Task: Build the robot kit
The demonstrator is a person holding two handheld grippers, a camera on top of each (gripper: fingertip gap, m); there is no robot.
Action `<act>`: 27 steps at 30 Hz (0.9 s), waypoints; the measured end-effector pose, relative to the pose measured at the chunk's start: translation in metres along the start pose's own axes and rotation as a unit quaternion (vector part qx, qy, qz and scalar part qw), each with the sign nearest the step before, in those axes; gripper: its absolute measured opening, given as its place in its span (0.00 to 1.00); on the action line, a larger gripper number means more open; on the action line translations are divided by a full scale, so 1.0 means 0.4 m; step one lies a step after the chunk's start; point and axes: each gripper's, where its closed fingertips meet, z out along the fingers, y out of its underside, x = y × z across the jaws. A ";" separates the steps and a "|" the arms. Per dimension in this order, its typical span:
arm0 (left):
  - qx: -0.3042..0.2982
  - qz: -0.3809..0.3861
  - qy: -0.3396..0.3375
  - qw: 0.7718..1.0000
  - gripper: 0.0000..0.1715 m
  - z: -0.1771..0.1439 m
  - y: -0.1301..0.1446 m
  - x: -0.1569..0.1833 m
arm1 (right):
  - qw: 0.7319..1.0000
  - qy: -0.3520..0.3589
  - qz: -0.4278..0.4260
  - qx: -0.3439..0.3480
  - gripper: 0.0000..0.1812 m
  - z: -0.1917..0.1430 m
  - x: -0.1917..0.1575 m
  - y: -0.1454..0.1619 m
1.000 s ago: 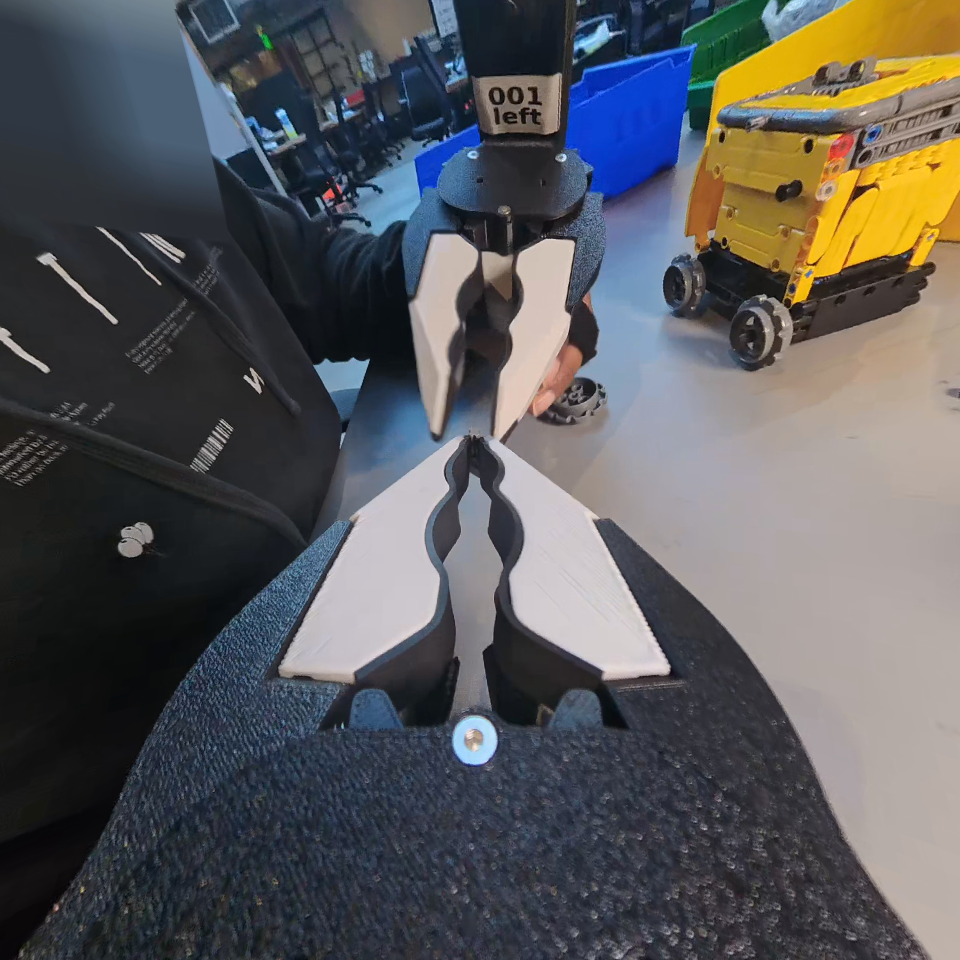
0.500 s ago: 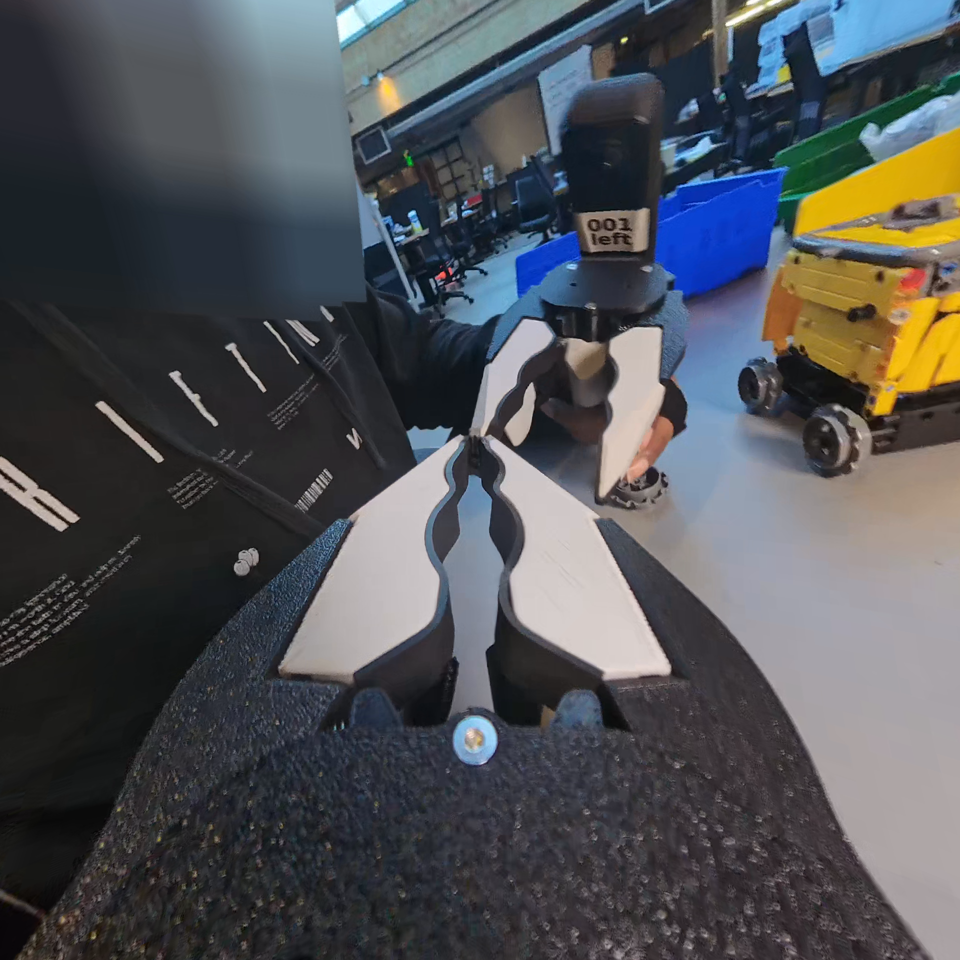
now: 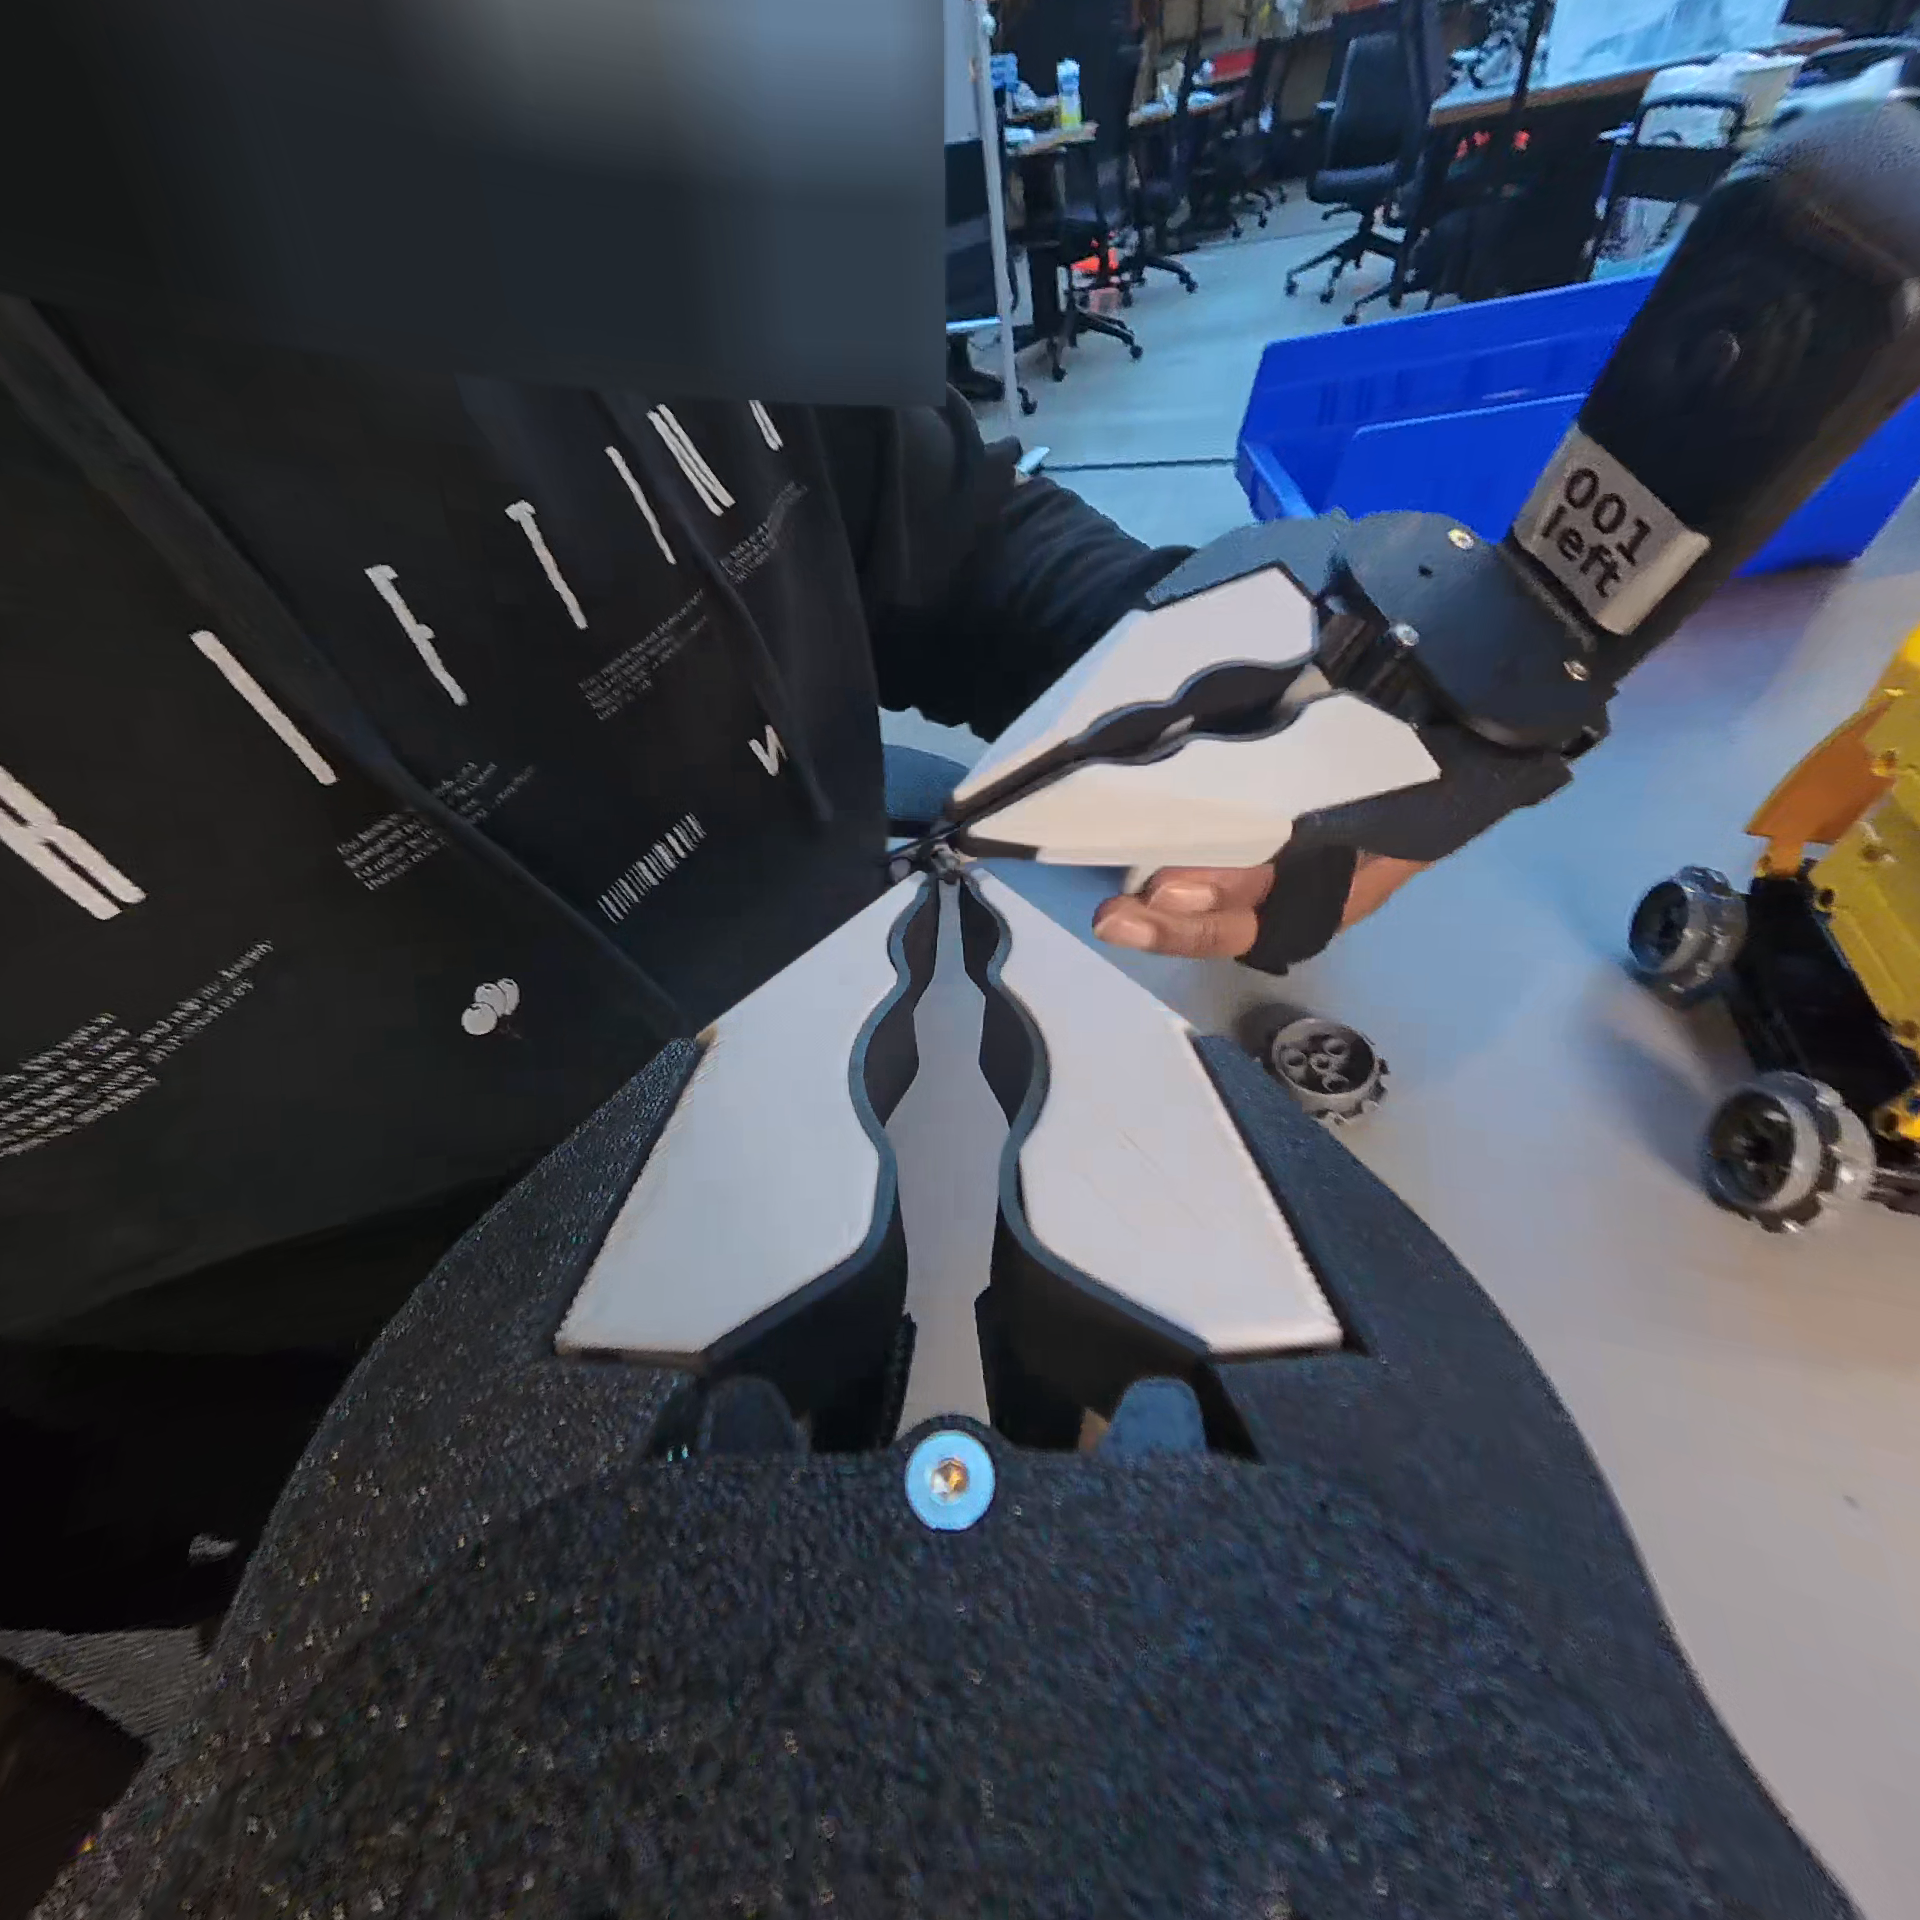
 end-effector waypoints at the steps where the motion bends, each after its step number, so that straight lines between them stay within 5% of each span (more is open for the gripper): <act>1: 0.000 0.000 -0.016 1.000 0.00 -0.005 -0.001 -0.012 | 1.000 0.016 -0.004 -0.003 0.02 -0.002 0.011 0.005; 15: -0.042 -0.025 -0.092 0.995 0.12 -0.017 0.039 -0.075 | 0.998 0.064 -0.021 -0.015 0.01 -0.019 0.044 0.038; 21: -0.055 -0.037 -0.066 0.996 0.06 0.005 0.059 -0.064 | 0.997 0.067 -0.030 -0.010 0.00 -0.015 0.049 0.034; 27: -0.062 -0.028 -0.142 0.988 0.00 -0.026 0.059 -0.116 | 0.993 0.109 -0.027 -0.030 0.00 -0.023 0.083 0.057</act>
